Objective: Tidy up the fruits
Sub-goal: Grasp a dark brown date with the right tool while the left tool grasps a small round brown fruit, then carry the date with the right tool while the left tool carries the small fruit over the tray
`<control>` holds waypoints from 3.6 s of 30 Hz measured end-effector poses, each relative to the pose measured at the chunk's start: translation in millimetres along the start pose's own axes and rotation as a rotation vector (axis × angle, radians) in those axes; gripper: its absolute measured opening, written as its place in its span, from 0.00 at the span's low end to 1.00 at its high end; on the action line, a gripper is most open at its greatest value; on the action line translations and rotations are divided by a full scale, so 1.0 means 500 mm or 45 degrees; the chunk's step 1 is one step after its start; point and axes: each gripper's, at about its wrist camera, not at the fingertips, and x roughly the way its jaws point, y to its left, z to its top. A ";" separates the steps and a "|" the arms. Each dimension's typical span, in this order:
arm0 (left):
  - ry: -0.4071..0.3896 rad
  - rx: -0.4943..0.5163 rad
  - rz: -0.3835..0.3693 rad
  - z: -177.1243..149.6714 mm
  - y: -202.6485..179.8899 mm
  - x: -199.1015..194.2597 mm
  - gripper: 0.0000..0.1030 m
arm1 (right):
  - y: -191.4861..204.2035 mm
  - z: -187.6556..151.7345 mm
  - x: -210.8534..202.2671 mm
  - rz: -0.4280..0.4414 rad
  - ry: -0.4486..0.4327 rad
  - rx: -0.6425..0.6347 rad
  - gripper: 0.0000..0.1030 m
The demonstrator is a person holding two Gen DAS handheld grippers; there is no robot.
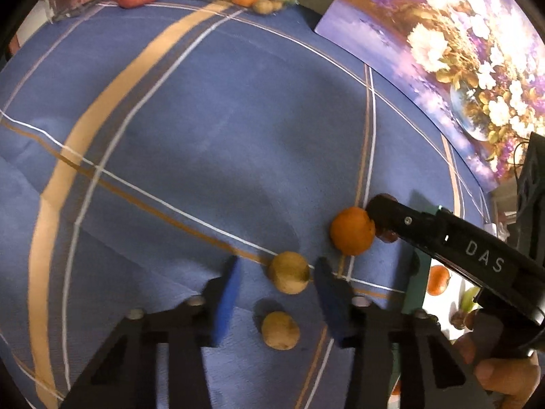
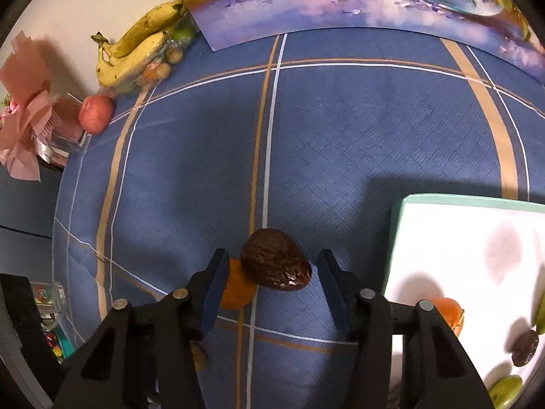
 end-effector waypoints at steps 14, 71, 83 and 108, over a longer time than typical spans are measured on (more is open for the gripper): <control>-0.055 -0.027 -0.060 0.016 0.004 -0.031 0.26 | 0.008 -0.009 -0.035 0.031 -0.073 0.011 0.44; -0.068 0.499 -0.070 -0.100 -0.330 0.002 0.26 | -0.381 -0.183 -0.317 -0.090 -0.541 0.469 0.44; -0.010 0.509 -0.007 -0.103 -0.338 0.044 0.26 | -0.382 -0.171 -0.259 -0.119 -0.443 0.435 0.44; 0.003 0.506 0.003 -0.103 -0.336 0.046 0.26 | -0.374 -0.164 -0.197 -0.211 -0.326 0.379 0.44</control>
